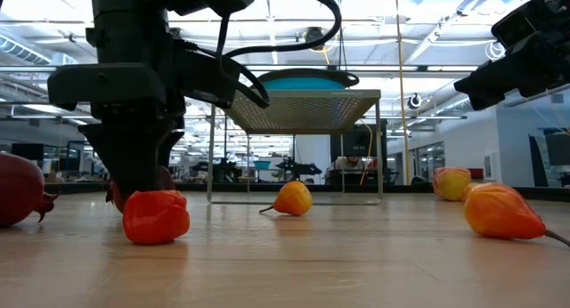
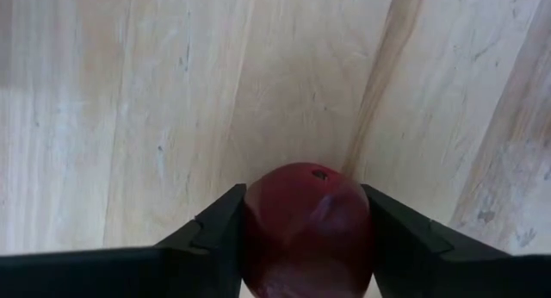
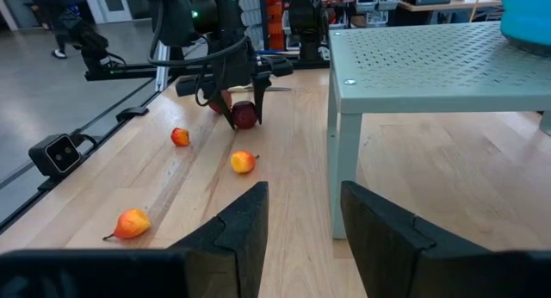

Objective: Pick & Place Fruit
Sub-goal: Put the pomegranate into the blue strainer bowl on the shelf

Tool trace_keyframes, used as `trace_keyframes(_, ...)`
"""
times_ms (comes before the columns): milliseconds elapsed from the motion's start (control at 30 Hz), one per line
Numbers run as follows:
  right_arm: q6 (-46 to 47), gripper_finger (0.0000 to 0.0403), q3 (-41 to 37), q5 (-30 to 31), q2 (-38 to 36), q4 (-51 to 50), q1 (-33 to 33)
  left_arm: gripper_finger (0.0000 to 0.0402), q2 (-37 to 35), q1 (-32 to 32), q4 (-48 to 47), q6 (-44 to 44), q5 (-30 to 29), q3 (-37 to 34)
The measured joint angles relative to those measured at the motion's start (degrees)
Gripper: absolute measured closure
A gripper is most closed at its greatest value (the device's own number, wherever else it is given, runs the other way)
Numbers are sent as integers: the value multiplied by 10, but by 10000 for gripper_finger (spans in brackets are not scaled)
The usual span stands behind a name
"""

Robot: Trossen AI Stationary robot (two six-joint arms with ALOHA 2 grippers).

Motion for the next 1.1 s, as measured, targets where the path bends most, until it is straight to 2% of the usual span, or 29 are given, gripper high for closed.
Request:
trace_keyframes(133,0,264,0,0,0,0,0,201,-5,1,-3,-1,1,0)
trace_keyframes(300,0,264,0,0,0,0,0,209,-37,9,-22,-15,5,0)
trace_keyframes(567,0,264,0,-1,0,0,0,208,-145,34,-48,-82,6,0)
trace_keyframes(900,1,264,0,-1,0,0,0,214,-291,70,-46,-271,-8,0)
trace_keyframes(1100,2,264,0,-2,0,0,0,208,-336,91,-41,-381,-20,0)
